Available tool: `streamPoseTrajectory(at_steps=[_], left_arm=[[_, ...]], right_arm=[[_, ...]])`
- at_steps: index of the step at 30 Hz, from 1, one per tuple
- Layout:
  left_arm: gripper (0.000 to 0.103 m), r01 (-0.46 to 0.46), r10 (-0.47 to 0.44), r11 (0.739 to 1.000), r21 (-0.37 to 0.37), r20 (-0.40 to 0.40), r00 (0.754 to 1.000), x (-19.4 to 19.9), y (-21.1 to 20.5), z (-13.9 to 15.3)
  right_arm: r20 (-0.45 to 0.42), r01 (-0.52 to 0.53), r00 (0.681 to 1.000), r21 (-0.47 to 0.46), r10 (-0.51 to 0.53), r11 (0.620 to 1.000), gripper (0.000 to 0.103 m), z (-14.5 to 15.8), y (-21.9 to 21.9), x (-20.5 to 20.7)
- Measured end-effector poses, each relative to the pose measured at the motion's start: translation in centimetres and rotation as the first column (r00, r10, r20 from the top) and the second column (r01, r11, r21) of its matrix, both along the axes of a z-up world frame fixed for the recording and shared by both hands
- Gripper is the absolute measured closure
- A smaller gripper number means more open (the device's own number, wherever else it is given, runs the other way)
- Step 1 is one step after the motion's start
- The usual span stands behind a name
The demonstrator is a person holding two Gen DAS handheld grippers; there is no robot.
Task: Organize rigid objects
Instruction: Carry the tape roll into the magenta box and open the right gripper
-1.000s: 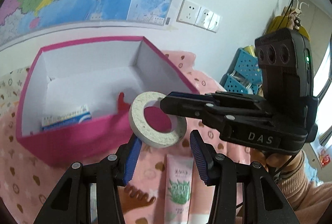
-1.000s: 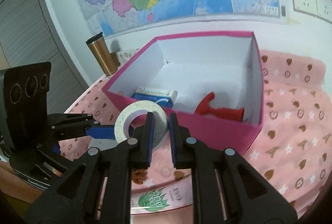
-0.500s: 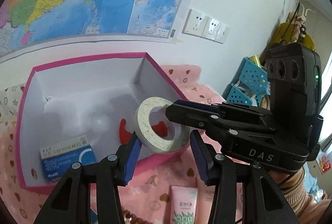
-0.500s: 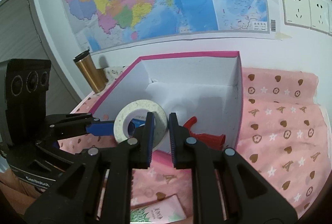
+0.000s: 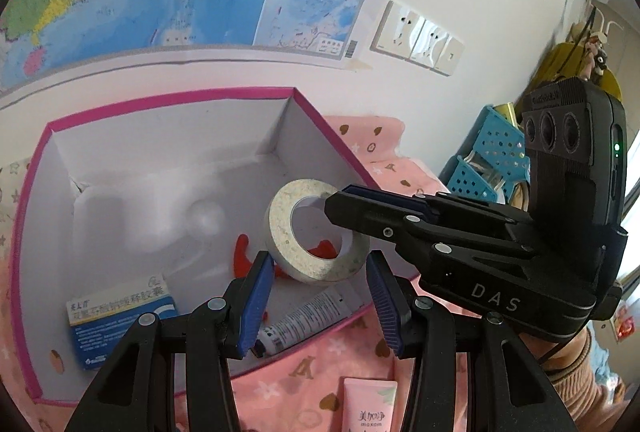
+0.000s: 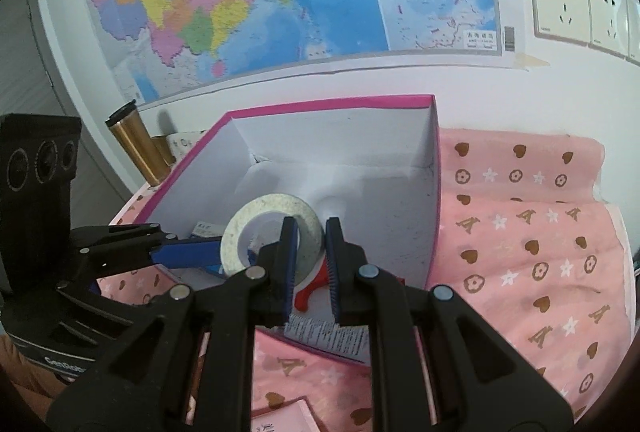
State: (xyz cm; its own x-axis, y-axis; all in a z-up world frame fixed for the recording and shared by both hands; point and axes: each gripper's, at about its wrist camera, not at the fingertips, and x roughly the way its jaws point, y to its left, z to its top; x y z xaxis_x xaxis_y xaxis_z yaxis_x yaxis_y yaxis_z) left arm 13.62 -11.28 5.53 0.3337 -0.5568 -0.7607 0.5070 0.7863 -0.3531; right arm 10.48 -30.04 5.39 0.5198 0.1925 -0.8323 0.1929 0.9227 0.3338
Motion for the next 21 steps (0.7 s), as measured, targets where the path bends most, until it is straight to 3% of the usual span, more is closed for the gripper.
streamPoseTrajectory(at_steps=[14, 21], left_arm=[[0.056, -0.014, 0.015, 1.000, 0.011, -0.089, 0.996, 1.9, -0.3, -2.2], [0.056, -0.062, 0.065, 0.998, 0.029, -0.102, 0.993, 2.8, 0.2, -2.8]], right_arm=[[-0.084, 0.024, 0.996, -0.045, -0.027, 0.999, 0.087, -2.7, -1.1, 1.3], [-0.108, 0.036, 0.993, -0.091, -0.045, 0.995, 0.087, -3.4, -1.1, 1.8]])
